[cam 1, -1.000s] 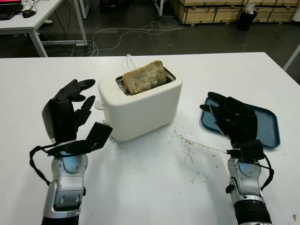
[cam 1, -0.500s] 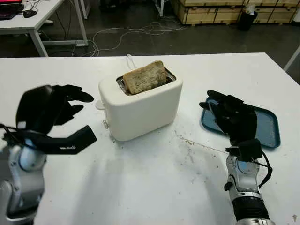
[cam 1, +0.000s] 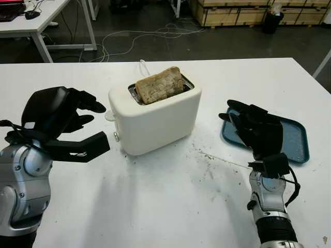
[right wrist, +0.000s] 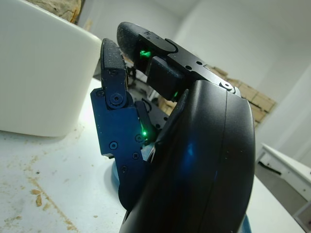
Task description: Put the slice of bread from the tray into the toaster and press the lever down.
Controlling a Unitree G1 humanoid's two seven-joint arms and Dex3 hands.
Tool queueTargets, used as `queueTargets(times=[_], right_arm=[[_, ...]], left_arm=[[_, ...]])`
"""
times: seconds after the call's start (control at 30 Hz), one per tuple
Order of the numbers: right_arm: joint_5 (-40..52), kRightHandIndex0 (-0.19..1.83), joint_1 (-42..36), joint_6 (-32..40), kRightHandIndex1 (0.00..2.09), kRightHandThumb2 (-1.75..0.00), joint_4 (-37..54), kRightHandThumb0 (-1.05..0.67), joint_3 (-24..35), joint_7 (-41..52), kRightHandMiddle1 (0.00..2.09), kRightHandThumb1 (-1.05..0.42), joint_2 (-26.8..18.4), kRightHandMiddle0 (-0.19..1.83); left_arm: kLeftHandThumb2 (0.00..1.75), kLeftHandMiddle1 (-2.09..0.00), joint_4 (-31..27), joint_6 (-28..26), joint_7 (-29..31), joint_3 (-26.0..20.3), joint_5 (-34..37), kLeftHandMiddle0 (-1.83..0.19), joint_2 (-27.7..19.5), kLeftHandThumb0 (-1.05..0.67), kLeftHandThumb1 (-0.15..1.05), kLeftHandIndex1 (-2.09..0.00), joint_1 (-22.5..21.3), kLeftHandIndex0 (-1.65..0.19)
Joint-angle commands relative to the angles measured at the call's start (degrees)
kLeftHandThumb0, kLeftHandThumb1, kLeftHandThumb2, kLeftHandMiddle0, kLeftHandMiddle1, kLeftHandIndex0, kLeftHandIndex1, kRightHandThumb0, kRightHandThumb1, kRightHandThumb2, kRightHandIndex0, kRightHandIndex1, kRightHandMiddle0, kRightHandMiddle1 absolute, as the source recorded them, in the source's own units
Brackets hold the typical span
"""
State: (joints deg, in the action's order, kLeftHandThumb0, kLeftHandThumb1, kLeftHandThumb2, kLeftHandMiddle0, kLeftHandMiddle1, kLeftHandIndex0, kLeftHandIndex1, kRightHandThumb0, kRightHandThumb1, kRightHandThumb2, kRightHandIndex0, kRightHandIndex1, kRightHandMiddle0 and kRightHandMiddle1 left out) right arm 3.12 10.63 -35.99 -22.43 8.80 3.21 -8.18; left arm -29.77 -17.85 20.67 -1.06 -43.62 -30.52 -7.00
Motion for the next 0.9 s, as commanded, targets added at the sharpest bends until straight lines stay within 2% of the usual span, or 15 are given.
queueTargets(times=[0.0, 0.17, 0.33, 0.87], right_arm=[[-0.49, 1.22, -0.02, 0.84, 0.16, -0.17, 0.66, -0.44, -0.11, -0.42, 0.01, -0.92, 0.14, 1.1], [0.6, 1.22, -0.2, 1.44, 0.16, -0.16, 1.28, -0.44, -0.12, 0.08, 0.01, -0.92, 0.41, 1.1], [0.8, 1.22, -0.28, 1.52, 0.17, -0.16, 1.55, -0.44, -0.17, 0.27, 0.01, -0.92, 0.41, 1.1], [1.76, 1.2, -0.27, 1.07, 0.18, -0.14, 1.04, -0.43, -0.04, 1.29, 0.0, -0.92, 0.58, 1.1]], left_arm=[[0.0, -0.75, 1.13, 0.69, -0.98, 0.9, -0.94, -1.21, 0.05, -0.07, 0.83, -0.04, -1.29, -1.19], [0.0, -0.74, 3.12, 2.02, -2.87, 1.99, -1.15, -1.18, 0.18, -0.05, 0.84, -0.03, -1.19, -1.18], [0.0, -0.91, 4.34, 2.21, -3.59, 2.67, -1.36, -1.13, 0.09, -0.06, 0.85, -0.01, -1.3, -1.19], [0.0, -0.93, 6.49, 2.31, -4.5, 2.99, -0.93, -1.06, 0.26, -0.05, 0.86, 0.0, -2.03, -1.18]])
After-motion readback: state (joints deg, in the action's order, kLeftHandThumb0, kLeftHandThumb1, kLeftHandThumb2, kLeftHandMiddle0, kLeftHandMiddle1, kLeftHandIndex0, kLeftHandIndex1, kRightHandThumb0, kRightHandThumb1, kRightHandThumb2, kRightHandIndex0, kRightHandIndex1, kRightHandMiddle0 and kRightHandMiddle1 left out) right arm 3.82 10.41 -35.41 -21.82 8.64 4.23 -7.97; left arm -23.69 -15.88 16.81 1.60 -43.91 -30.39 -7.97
